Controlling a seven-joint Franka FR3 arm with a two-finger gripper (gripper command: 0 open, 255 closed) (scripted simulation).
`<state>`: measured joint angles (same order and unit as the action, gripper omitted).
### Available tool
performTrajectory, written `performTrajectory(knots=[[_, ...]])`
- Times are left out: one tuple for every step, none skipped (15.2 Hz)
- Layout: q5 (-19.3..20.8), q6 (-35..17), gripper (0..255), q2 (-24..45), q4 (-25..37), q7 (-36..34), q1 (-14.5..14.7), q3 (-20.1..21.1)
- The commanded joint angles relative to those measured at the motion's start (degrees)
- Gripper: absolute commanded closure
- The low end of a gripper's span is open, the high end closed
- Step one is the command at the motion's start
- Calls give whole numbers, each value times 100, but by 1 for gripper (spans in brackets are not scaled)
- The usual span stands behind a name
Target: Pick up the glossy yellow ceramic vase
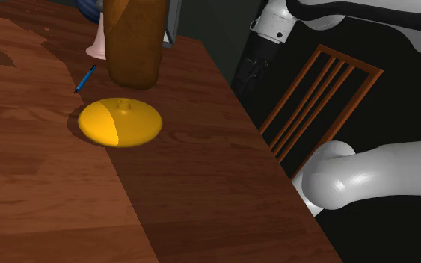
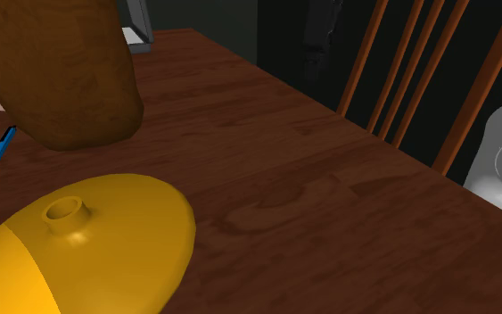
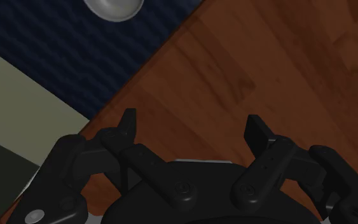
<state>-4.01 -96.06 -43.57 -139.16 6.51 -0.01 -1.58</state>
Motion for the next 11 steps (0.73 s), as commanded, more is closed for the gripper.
performTrajectory(knots=[[0,0,0,0,0,0,0,0],[-69,11,0,63,73,-131,58,130],[-136,22,0,133,153,-262,113,259],[-200,31,0,210,239,-391,165,387],[-259,40,0,293,331,-521,217,513],[-316,49,0,383,430,-649,264,639],[-369,57,0,478,534,-778,309,763],[-417,65,0,580,644,-906,351,886],[-462,74,0,687,761,-1034,390,1009],[-501,82,0,799,883,-1163,428,1130],[-535,91,0,917,1011,-1292,462,1251]])
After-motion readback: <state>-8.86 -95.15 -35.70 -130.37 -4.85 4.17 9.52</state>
